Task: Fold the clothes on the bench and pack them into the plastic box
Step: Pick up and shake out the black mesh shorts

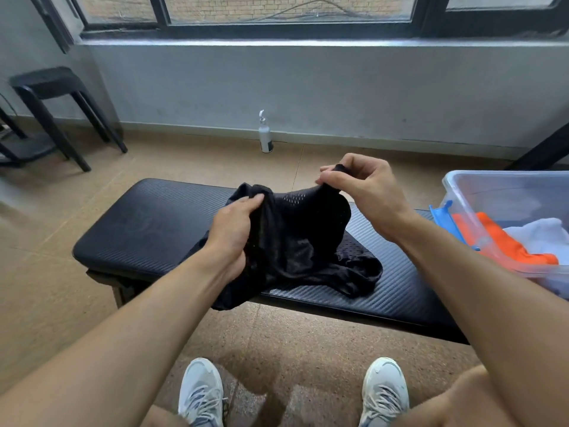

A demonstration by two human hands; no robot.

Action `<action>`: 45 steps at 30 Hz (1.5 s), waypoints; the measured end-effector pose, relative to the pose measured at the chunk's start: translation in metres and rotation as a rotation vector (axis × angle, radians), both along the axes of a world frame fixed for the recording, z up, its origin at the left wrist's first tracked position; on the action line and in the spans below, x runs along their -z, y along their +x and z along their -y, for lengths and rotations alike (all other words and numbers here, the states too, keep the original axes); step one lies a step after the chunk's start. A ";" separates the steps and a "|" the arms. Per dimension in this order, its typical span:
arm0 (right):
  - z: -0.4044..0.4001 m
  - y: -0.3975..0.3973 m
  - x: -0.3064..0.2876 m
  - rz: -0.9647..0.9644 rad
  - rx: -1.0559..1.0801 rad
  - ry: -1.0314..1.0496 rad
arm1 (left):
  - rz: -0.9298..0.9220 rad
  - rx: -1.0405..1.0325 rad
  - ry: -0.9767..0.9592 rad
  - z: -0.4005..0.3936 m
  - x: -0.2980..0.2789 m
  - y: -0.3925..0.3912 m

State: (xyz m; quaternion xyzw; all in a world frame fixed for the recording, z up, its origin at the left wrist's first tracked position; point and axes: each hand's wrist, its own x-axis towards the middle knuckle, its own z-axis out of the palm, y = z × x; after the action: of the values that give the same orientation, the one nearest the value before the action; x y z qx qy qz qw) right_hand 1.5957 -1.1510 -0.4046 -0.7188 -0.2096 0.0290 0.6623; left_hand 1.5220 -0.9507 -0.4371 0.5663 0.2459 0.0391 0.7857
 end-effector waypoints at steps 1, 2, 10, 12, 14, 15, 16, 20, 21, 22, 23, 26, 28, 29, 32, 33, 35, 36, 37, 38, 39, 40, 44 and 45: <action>0.000 -0.002 -0.002 0.005 -0.026 -0.023 | 0.009 -0.041 0.043 -0.001 0.000 0.001; 0.000 -0.005 -0.004 0.011 -0.065 -0.051 | 0.017 -0.068 0.090 -0.002 0.000 0.001; -0.004 -0.019 -0.010 0.082 -0.439 -0.367 | 0.026 -0.014 0.045 0.005 -0.011 -0.004; -0.006 -0.021 -0.010 0.143 -0.466 -0.473 | 0.035 0.045 0.021 0.008 -0.013 -0.007; -0.008 -0.023 -0.009 0.216 -0.452 -0.535 | 0.044 0.130 0.021 0.013 -0.015 -0.011; -0.009 -0.024 -0.009 0.241 -0.431 -0.541 | 0.049 0.168 0.014 0.014 -0.016 -0.014; -0.010 -0.024 -0.008 0.264 -0.402 -0.540 | 0.057 0.193 -0.005 0.017 -0.016 -0.016; -0.011 -0.022 -0.006 0.308 -0.239 -0.483 | 0.144 0.195 -0.135 0.030 -0.016 -0.025; -0.011 -0.023 -0.007 0.312 -0.210 -0.464 | 0.160 0.181 -0.153 0.033 -0.016 -0.027; -0.011 -0.025 -0.007 0.321 -0.182 -0.450 | 0.168 0.169 -0.145 0.035 -0.015 -0.029; -0.012 -0.026 -0.007 0.344 -0.154 -0.449 | 0.171 0.155 -0.128 0.037 -0.015 -0.030; -0.015 -0.028 -0.005 0.407 -0.089 -0.475 | 0.181 0.096 -0.062 0.038 -0.015 -0.031; -0.015 -0.027 -0.004 0.403 -0.104 -0.524 | 0.194 0.122 0.092 0.034 -0.016 -0.032; -0.014 -0.026 -0.006 0.406 -0.138 -0.569 | 0.203 0.166 0.207 0.031 -0.016 -0.032; -0.009 -0.026 -0.014 0.319 -0.311 -0.681 | 0.225 0.336 0.364 0.014 -0.024 -0.033; -0.007 -0.028 -0.017 0.256 -0.369 -0.725 | 0.230 0.402 0.344 0.008 -0.029 -0.033; -0.007 -0.034 -0.022 0.232 -0.482 -0.817 | 0.243 0.544 0.225 -0.005 -0.039 -0.036; -0.009 -0.038 -0.023 0.267 -0.529 -0.830 | 0.241 0.606 0.142 -0.012 -0.044 -0.037; -0.011 -0.042 -0.024 0.299 -0.574 -0.800 | 0.239 0.657 0.073 -0.018 -0.048 -0.039; -0.012 -0.047 -0.027 0.306 -0.617 -0.754 | 0.243 0.689 0.019 -0.022 -0.051 -0.041; -0.012 -0.052 -0.030 0.278 -0.654 -0.715 | 0.250 0.701 -0.018 -0.025 -0.053 -0.042; -0.011 -0.056 -0.035 0.218 -0.697 -0.686 | 0.264 0.689 -0.041 -0.026 -0.055 -0.044; -0.005 -0.067 -0.048 -0.112 -0.967 -0.458 | 0.286 0.518 -0.045 -0.021 -0.061 -0.046; -0.004 -0.068 -0.049 -0.172 -1.012 -0.391 | 0.276 0.484 -0.032 -0.020 -0.061 -0.045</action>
State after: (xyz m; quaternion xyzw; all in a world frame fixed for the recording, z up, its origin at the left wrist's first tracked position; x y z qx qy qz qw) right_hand 1.5281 -1.1466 -0.3552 -0.6329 -0.4649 0.4411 0.4344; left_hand 1.4769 -0.9303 -0.3757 0.5852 -0.0056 -0.0769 0.8072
